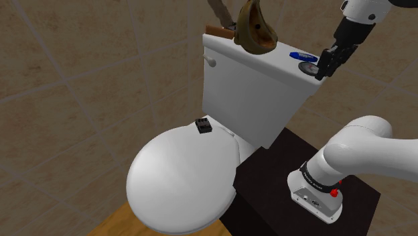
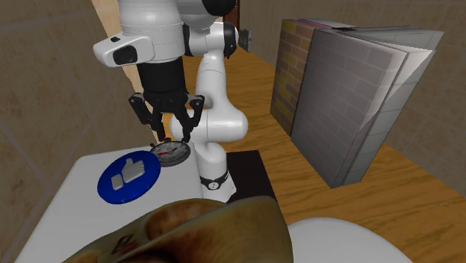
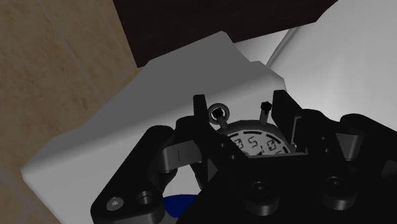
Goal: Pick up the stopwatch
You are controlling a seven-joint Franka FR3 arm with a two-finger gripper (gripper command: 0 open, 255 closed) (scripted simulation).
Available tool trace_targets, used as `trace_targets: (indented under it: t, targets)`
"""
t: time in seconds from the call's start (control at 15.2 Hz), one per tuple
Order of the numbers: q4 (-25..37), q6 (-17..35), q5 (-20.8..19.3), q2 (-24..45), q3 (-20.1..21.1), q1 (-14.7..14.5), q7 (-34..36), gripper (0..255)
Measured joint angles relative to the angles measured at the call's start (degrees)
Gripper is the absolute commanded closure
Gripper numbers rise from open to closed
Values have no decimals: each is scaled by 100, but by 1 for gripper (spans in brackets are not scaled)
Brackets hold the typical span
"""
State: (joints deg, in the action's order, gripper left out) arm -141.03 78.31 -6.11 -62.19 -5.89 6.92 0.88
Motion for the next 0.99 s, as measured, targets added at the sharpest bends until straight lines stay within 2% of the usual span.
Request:
trace_targets:
  t: [0.33,0.99]
  targets:
    - [118,-65,9,55,9,-5,0,255]
    - [1105,-624,54,482,53,-32,-30,255]
